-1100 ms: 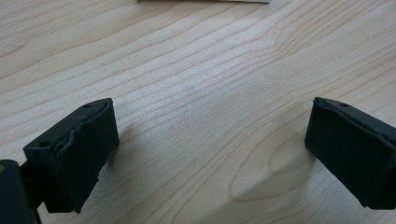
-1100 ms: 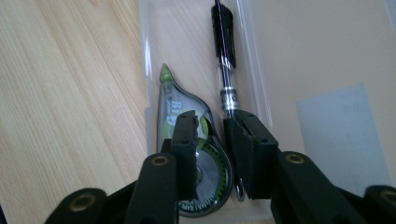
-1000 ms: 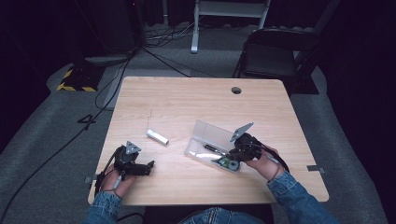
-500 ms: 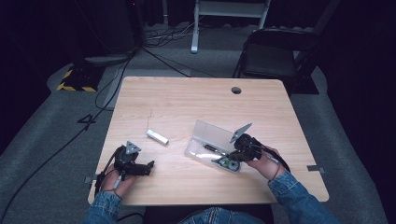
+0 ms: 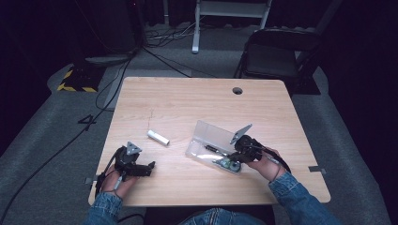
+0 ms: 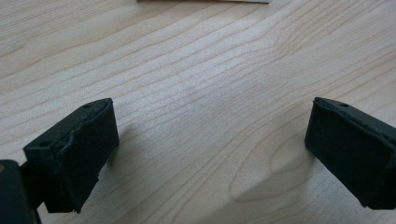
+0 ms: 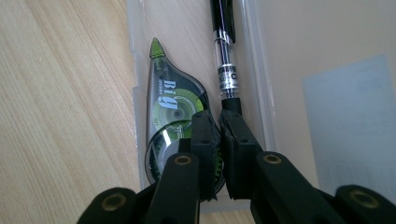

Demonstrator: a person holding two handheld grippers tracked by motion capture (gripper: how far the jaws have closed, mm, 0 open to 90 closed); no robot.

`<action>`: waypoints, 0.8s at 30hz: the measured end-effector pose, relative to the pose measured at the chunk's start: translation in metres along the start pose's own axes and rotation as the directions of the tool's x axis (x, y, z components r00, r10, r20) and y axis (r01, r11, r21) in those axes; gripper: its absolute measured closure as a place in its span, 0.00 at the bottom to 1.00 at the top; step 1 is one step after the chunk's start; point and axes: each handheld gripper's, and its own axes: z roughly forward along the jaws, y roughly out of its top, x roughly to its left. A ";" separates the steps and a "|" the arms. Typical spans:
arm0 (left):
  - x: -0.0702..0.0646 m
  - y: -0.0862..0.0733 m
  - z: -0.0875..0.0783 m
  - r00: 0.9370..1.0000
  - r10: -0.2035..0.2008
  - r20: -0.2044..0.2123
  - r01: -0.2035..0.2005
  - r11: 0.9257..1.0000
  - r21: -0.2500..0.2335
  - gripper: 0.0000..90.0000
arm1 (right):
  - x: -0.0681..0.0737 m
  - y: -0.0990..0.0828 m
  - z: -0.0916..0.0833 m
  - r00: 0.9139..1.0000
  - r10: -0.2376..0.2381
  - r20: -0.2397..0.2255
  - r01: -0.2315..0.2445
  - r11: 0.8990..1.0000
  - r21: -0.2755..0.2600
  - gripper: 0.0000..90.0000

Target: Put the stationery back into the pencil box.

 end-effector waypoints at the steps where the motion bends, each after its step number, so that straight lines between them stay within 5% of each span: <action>1: 0.000 0.000 0.000 1.000 0.000 0.000 0.000 1.000 0.000 0.03 | 0.000 0.000 0.001 1.000 -0.002 0.001 0.002 1.000 0.005 0.93; 13: 0.000 0.000 0.000 1.000 -0.003 0.000 0.003 1.000 -0.001 0.03 | 0.001 0.000 0.001 1.000 -0.014 0.006 0.014 1.000 -0.004 0.86; 24: 0.000 0.000 0.000 1.000 0.000 0.000 0.000 1.000 0.000 0.03 | 0.009 0.011 -0.022 0.999 -0.022 0.031 0.027 0.985 -0.169 0.70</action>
